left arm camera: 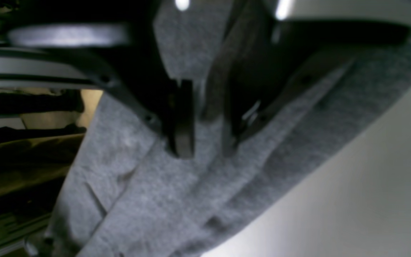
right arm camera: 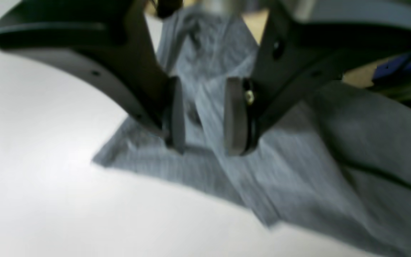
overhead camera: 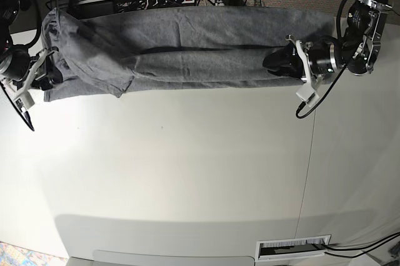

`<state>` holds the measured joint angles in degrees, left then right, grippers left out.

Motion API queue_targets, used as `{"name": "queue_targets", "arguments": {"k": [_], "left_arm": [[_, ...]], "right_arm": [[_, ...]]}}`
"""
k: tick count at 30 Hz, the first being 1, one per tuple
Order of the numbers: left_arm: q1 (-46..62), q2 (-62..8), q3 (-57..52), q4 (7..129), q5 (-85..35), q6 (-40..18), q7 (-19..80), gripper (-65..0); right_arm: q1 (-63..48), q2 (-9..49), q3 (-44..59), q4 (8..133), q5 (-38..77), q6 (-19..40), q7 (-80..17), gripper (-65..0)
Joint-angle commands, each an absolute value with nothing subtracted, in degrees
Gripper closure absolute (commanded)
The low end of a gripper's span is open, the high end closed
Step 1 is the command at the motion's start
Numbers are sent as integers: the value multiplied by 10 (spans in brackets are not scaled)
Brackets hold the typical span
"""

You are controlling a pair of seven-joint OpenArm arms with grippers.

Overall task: Fold the T-shirt properly
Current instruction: 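Grasp both ends of the grey strip with both grippers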

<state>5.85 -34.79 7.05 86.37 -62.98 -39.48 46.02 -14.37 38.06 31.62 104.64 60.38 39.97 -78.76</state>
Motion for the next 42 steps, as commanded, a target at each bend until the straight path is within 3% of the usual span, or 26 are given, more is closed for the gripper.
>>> {"name": "queue_targets", "arguments": {"k": [1,6,10,17,29,37,42], "left_arm": [[51,-357,66,872,-641,-400,450,-132],[51,-357,66,871,-641,-400,450,-132],[51,-357,66,871,-641,-400,450,-126],[51,-357,66,871,-634,-400,454,0],[51,-357,66,868,-473,-400,454,0],[51,-357,66,849,-430,-384,441,0],[50,-357,66,818,-383,-384,354,0]], "right_arm": [[-130,395,323,1054,611,400,-775,-201],[-116,378,322,1054,628,400,-774,-190],[-132,339,299,1053,627,400,-779,-2],[-146,319,199,1053,498,400,-734,0],[-143,319,65,1024,198,400,-551,0],[-131,319,62,924,188,400,-503,0],[-95,319,62,882,188,400,-477,0]]}}
